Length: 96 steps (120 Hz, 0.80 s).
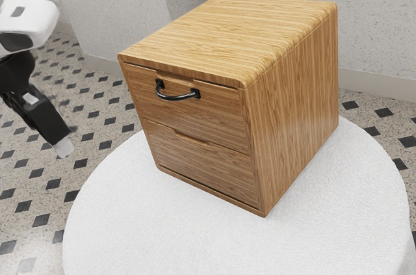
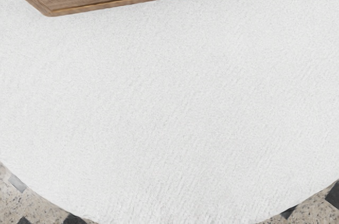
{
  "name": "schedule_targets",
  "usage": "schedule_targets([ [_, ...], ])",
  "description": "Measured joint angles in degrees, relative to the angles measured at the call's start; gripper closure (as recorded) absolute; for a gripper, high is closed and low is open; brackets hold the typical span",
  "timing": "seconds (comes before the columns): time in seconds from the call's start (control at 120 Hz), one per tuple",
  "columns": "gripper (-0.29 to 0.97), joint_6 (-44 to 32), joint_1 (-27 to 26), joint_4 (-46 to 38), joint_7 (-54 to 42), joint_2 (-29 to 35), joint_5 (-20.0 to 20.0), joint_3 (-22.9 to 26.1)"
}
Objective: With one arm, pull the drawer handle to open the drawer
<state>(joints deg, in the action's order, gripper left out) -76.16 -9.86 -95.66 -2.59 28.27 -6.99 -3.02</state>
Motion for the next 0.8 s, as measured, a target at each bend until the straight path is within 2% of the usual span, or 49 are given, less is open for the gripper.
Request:
schedule_targets([
  [0.083,0.0,0.2,2.3,-9.0,1.0,7.1,-0.3,2.6],
  [0.158,0.0,-0.5,2.3,-12.6,-0.6,7.8,-0.4,1.9],
  [0.217,0.0,-4.2,-1.8,-17.0,-4.7,8.6,-0.4,0.3],
  [0.292,0.0,-8.5,-9.1,-21.7,-9.9,11.0,-0.2,-6.1],
  [0.367,0.0,-11.3,-11.2,-26.1,-12.9,12.7,0.7,-8.8],
  [0.45,0.0,-12.7,-10.8,-27.5,-16.3,13.0,1.3,-7.7],
  [0.55,0.0,-13.9,-8.7,-27.2,-24.8,13.0,1.8,-5.8],
  [0.8,0.0,-17.1,-8.0,-27.8,-43.0,13.3,1.6,-5.8],
])
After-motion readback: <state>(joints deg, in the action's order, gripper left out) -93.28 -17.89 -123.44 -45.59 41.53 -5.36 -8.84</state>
